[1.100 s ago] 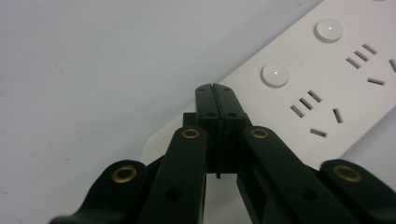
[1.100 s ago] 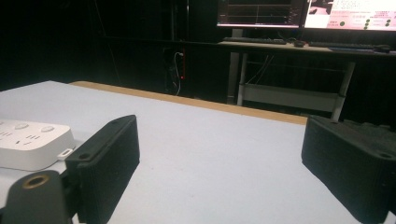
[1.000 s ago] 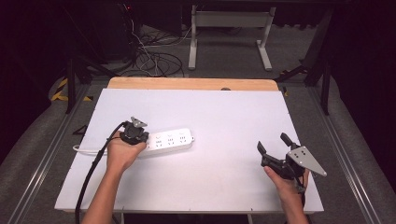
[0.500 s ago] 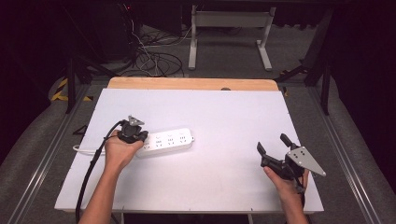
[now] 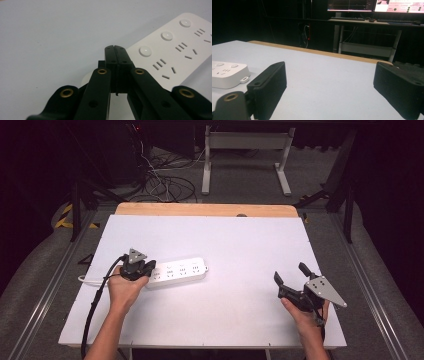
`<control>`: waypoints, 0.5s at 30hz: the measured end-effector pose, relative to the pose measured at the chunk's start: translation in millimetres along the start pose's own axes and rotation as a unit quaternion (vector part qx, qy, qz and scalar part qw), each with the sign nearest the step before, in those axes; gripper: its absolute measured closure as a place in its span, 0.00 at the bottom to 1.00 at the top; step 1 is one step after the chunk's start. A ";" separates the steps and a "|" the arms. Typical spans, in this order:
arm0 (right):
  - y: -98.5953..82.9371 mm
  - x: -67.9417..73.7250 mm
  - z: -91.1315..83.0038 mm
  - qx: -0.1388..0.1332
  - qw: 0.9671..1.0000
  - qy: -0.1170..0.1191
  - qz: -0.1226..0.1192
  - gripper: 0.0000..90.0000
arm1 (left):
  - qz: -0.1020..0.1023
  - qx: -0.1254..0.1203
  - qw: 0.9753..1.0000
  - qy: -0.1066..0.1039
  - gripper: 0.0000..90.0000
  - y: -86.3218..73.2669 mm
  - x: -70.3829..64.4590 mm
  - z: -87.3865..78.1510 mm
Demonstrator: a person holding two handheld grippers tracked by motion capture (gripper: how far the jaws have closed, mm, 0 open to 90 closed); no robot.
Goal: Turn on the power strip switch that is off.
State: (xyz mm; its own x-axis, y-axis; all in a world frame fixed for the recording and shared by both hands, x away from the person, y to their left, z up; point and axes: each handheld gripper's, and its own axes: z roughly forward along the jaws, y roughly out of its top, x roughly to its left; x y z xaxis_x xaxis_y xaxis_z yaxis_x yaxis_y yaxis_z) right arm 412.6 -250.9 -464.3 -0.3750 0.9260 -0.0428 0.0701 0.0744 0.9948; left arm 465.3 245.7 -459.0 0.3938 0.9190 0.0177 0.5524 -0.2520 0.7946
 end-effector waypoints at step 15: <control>1.1 -0.4 0.5 -0.003 1.000 -0.003 0.003 0.13 | -0.062 -0.223 0.971 0.056 1.00 -32.6 18.3 -77.8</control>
State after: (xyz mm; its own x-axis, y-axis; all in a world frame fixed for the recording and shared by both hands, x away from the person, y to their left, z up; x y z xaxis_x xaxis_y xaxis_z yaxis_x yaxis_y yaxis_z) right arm 413.3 -251.0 -463.3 -0.3699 0.9283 -0.0381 0.0656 0.0669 0.9956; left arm 397.4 294.3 -437.4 0.2487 0.9674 -0.0479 0.2079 -0.0050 0.9781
